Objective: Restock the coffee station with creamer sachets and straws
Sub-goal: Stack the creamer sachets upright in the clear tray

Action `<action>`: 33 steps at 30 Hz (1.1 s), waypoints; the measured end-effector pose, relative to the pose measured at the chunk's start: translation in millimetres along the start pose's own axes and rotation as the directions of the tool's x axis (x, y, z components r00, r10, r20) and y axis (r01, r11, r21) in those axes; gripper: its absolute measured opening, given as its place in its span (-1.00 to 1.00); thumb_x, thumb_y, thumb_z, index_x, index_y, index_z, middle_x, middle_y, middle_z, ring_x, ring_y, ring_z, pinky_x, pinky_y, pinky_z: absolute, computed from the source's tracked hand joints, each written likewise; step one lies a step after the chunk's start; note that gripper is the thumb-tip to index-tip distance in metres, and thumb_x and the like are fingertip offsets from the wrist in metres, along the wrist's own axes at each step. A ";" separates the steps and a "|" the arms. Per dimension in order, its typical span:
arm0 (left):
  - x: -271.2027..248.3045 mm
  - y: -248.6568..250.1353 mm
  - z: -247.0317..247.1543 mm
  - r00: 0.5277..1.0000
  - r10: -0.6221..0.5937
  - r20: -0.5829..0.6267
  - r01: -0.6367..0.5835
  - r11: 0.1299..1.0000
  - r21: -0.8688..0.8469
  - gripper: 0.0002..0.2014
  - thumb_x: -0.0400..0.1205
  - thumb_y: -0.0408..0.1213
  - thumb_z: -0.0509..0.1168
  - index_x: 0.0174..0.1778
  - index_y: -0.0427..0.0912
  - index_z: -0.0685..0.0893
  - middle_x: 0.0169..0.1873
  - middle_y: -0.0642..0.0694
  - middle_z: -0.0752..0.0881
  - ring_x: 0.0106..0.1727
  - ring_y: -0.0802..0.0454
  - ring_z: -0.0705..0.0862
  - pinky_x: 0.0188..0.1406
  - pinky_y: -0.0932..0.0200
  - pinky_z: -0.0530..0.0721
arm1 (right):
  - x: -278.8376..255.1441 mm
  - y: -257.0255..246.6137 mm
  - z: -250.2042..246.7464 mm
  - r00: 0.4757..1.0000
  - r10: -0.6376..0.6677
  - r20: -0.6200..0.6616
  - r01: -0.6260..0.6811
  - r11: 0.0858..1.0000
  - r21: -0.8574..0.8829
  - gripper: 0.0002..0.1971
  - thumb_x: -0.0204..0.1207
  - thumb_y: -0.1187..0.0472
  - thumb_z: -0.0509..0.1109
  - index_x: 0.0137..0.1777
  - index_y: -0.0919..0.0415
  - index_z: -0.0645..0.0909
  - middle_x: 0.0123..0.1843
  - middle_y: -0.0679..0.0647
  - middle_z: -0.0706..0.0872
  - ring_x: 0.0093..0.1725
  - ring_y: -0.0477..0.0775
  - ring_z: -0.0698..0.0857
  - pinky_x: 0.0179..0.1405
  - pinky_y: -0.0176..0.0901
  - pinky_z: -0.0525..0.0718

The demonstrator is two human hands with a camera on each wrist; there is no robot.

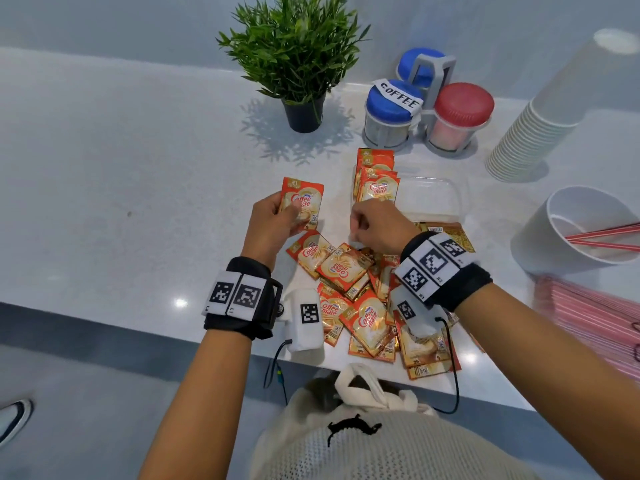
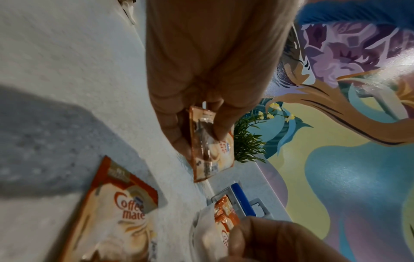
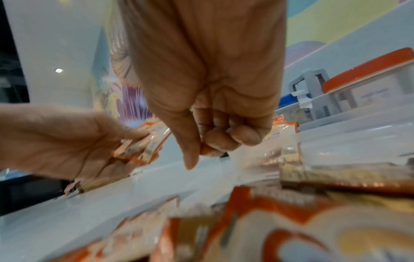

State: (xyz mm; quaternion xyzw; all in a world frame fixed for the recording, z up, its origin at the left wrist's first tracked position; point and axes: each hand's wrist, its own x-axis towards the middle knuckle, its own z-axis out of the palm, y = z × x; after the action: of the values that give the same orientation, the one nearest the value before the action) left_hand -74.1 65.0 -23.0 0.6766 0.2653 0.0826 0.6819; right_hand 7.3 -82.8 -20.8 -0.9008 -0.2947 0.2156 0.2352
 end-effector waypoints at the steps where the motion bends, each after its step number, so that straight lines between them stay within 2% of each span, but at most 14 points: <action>1: -0.1 -0.4 0.0 1.000 -0.011 -0.009 0.011 1.000 0.005 -0.85 0.68 -0.43 0.16 0.05 -0.21 0.62 -0.13 -0.14 0.70 -0.19 0.08 0.69 -0.24 0.35 0.70 | -0.3 0.1 -4.5 1.000 -0.004 -0.017 0.004 1.000 0.030 -0.88 0.48 0.46 0.30 -0.22 0.25 0.52 -0.21 0.05 0.59 -0.29 -0.11 0.53 -0.32 -0.36 0.46; 2: -0.3 -0.9 0.4 1.000 -0.023 -0.016 0.023 1.000 0.009 -0.85 0.68 -0.43 0.16 0.05 -0.20 0.62 -0.10 -0.15 0.70 -0.17 0.05 0.70 -0.18 0.29 0.69 | -0.8 -0.1 -7.0 1.000 -0.011 -0.020 0.012 0.999 0.051 -0.89 0.47 0.44 0.34 -0.21 0.25 0.52 -0.23 0.03 0.58 -0.29 -0.13 0.54 -0.34 -0.42 0.46; 4: -0.7 -1.5 2.0 0.999 -0.040 -0.029 0.041 0.999 0.013 -0.85 0.68 -0.42 0.15 0.06 -0.21 0.62 -0.05 -0.18 0.71 -0.09 -0.06 0.71 -0.06 0.18 0.69 | -4.0 -3.8 -6.5 0.999 -0.039 0.030 0.037 0.998 0.053 -0.88 0.42 0.35 0.45 -0.14 0.24 0.54 -0.18 0.04 0.60 -0.15 -0.02 0.58 -0.20 -0.31 0.52; 6: -1.3 -1.2 4.2 0.998 -0.049 -0.031 0.049 0.999 0.022 -0.82 0.68 -0.42 0.15 0.11 -0.26 0.63 -0.01 -0.23 0.70 -0.01 -0.12 0.69 -0.03 0.13 0.68 | -7.1 -8.0 2.8 0.985 -0.050 0.164 0.055 0.998 -0.029 -0.66 0.34 0.20 0.55 0.06 0.24 0.54 0.00 0.06 0.57 0.00 0.04 0.55 -0.02 -0.15 0.52; 9: -1.2 -1.0 6.9 0.998 -0.054 -0.024 0.055 0.997 0.047 -0.77 0.68 -0.43 0.15 0.19 -0.33 0.62 0.01 -0.25 0.69 0.01 -0.13 0.68 -0.08 0.16 0.67 | -8.2 -9.6 17.2 0.956 -0.022 0.293 0.073 0.983 -0.166 -0.38 0.28 0.10 0.60 0.31 0.16 0.43 0.18 0.06 0.49 0.15 0.05 0.51 0.07 -0.10 0.50; 13: -4.5 -0.9 6.8 0.997 -0.065 -0.031 0.067 0.996 0.060 -0.78 0.68 -0.43 0.15 0.17 -0.32 0.63 0.01 -0.24 0.70 -0.02 -0.13 0.68 -0.06 0.12 0.68 | -4.8 -8.4 20.3 0.965 -0.022 0.260 0.068 0.983 -0.170 -0.47 0.29 0.17 0.59 0.24 0.20 0.49 0.11 0.10 0.53 0.03 0.04 0.48 -0.07 -0.18 0.42; 17: -7.1 -1.6 6.7 0.996 -0.072 -0.052 0.075 0.995 0.064 -0.83 0.68 -0.43 0.14 0.07 -0.23 0.62 0.02 -0.27 0.71 0.01 -0.15 0.70 0.03 -0.01 0.70 | -1.0 -4.8 14.0 0.985 -0.051 0.165 0.082 0.980 -0.183 -0.70 0.42 0.28 0.47 0.14 0.30 0.62 0.14 0.15 0.64 0.14 0.14 0.59 -0.02 -0.19 0.48; 19: -6.6 -3.3 5.8 0.994 -0.084 -0.075 0.089 0.994 0.064 -0.81 0.66 -0.45 0.14 0.08 -0.23 0.62 0.07 -0.28 0.72 0.07 -0.20 0.72 0.13 -0.09 0.70 | -0.4 -3.4 5.7 0.996 -0.068 0.052 0.074 0.991 -0.113 -0.83 0.47 0.34 0.39 0.05 0.33 0.67 0.05 0.17 0.70 0.02 0.11 0.62 -0.15 -0.28 0.51; 22: -6.2 -6.0 4.2 0.990 -0.104 -0.100 0.109 0.993 0.048 -0.75 0.64 -0.48 0.11 0.12 -0.24 0.63 0.08 -0.27 0.73 0.11 -0.21 0.72 0.16 -0.09 0.69 | -1.0 -4.0 -12.8 0.993 -0.029 -0.118 0.048 0.985 0.163 -0.95 0.50 0.34 0.38 -0.15 0.31 0.67 -0.25 0.10 0.67 -0.29 -0.05 0.63 -0.29 -0.37 0.52; 24: -6.5 -6.6 4.9 0.990 -0.110 -0.089 0.114 0.992 0.046 -0.71 0.63 -0.50 0.08 0.16 -0.26 0.63 0.10 -0.28 0.73 0.13 -0.22 0.71 0.15 -0.11 0.69 | -0.3 -4.2 -21.9 0.981 0.026 -0.191 0.049 0.925 0.378 -0.83 0.48 0.38 0.40 -0.31 0.20 0.57 -0.40 0.05 0.65 -0.51 -0.24 0.61 -0.31 -0.35 0.58; 27: -9.2 -3.8 9.2 0.993 -0.107 -0.041 0.108 0.994 0.020 -0.71 0.67 -0.47 0.02 0.13 -0.22 0.62 0.02 -0.21 0.73 0.02 -0.13 0.72 0.00 0.04 0.70 | 2.0 -6.3 -24.6 0.982 0.114 -0.154 0.010 0.771 0.637 -0.74 0.47 0.48 0.37 -0.36 0.19 0.48 -0.46 0.10 0.61 -0.65 -0.25 0.57 -0.55 -0.38 0.59; 29: -11.4 -0.7 12.8 0.995 -0.100 -0.009 0.100 0.995 -0.029 -0.74 0.72 -0.38 -0.01 0.10 -0.18 0.59 -0.04 -0.14 0.72 -0.06 -0.03 0.72 -0.09 0.14 0.70 | 3.8 -9.4 -19.8 0.988 0.129 -0.089 -0.041 0.764 0.644 -0.75 0.48 0.49 0.37 -0.36 0.24 0.48 -0.43 0.15 0.62 -0.67 -0.21 0.59 -0.60 -0.39 0.62; 31: -13.1 2.0 14.4 0.996 -0.094 0.000 0.094 0.994 -0.048 -0.74 0.75 -0.27 0.00 0.16 -0.21 0.58 -0.05 -0.11 0.72 -0.05 0.00 0.71 -0.16 0.19 0.70 | 5.9 -11.6 -11.4 0.988 0.128 -0.088 -0.056 0.822 0.566 -0.75 0.47 0.43 0.41 -0.40 0.24 0.50 -0.44 0.11 0.63 -0.66 -0.19 0.59 -0.60 -0.40 0.62; 33: -11.9 0.3 14.7 0.997 -0.076 -0.003 0.076 0.997 -0.029 -0.73 0.72 -0.20 0.11 0.21 -0.25 0.59 0.01 -0.16 0.73 -0.01 -0.04 0.72 -0.11 0.14 0.70 | 8.0 -14.3 -3.3 0.988 0.120 -0.096 -0.057 0.867 0.495 -0.76 0.46 0.34 0.45 -0.42 0.24 0.54 -0.46 0.07 0.62 -0.59 -0.13 0.58 -0.61 -0.42 0.59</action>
State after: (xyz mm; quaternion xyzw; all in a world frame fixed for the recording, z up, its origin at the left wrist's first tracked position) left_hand -77.1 46.5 -20.6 0.6561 0.2912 0.0618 0.6935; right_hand 8.8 -68.5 -12.3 -0.8356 -0.1736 0.2378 0.4638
